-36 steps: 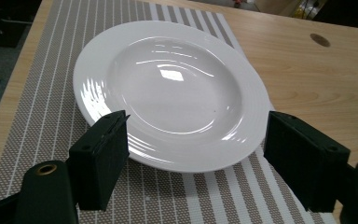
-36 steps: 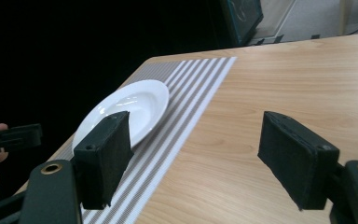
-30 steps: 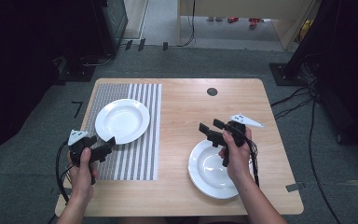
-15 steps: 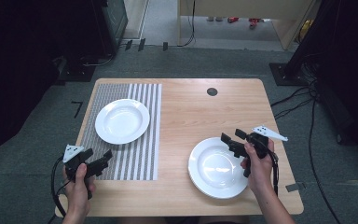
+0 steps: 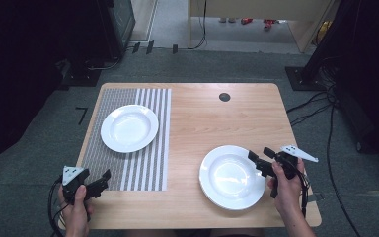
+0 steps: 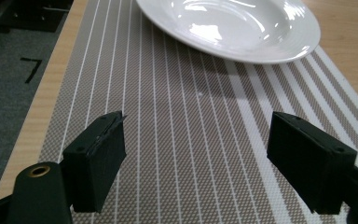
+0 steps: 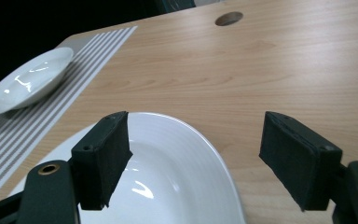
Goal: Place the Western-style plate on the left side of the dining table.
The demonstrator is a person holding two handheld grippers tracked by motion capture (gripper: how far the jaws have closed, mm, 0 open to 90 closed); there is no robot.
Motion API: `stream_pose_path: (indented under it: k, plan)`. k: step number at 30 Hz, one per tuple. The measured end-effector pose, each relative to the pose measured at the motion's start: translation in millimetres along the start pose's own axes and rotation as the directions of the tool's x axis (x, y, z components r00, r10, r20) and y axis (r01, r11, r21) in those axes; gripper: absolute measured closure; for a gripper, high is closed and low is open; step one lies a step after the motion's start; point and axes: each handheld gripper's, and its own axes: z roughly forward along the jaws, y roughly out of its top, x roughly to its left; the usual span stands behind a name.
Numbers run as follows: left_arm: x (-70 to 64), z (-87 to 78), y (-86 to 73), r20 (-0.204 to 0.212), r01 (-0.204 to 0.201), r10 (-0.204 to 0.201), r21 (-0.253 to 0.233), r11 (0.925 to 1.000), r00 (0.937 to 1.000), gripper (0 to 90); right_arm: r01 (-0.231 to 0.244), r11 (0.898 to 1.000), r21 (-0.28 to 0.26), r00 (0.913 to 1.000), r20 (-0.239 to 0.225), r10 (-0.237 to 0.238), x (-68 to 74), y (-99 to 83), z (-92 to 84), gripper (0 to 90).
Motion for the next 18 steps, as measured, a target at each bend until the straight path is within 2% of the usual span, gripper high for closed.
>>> stream_pose_path:
  k: [14, 18]
  plan:
    - [18.1, -4.8, -26.4, -0.068, -0.019, 0.021, 0.022, 0.9996, 0.9975, 18.8, -0.005, 1.000, -0.004, 0.9935, 0.114, 0.006, -41.2, -19.4, -27.9, 24.7]
    - [19.9, -6.9, -28.2, -0.089, -0.036, 0.038, 0.020, 0.9991, 0.9953, 18.6, -0.031, 1.000, 0.003, 0.9894, 0.142, 0.030, -55.3, -27.4, -35.0, 24.7]
